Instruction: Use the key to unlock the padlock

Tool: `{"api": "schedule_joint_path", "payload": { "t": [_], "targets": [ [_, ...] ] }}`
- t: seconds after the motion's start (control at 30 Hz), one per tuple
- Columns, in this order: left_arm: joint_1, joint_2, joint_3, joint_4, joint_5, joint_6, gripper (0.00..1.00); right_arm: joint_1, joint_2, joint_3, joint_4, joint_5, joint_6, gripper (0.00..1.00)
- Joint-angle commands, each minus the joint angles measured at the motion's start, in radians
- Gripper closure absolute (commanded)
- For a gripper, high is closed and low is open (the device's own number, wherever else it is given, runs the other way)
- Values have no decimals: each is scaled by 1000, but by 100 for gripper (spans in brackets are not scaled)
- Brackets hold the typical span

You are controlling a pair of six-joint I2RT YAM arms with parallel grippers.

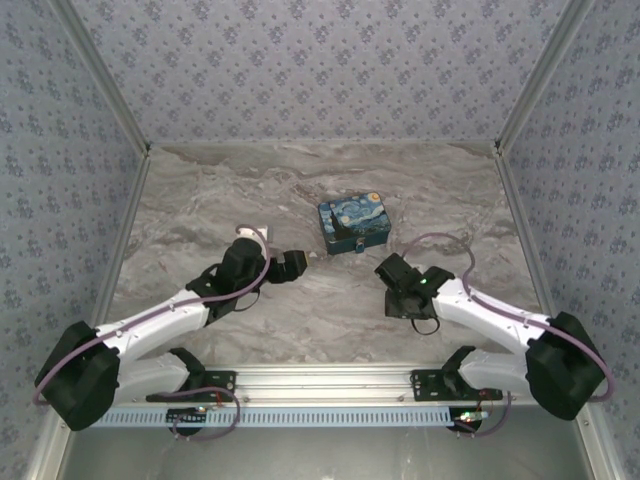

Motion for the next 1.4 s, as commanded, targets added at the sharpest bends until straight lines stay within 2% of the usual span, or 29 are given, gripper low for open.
{"api": "schedule_joint_path", "payload": {
  "t": [0.0,0.27,0.97,1.37],
  "targets": [
    [-8,7,29,20,6,-15,1,9,31,-8,32,0,1,49],
    [-7,7,34,5,-1,-15,1,10,74,-28,79,-35,0,59],
    [-8,-3,40,-22,-14,-8,1,15,123,-49,101,-66,9,76],
    [-8,-29,58,-88,-61,19,1,31,121,-20,67,-43,-7,97]
  ]
}}
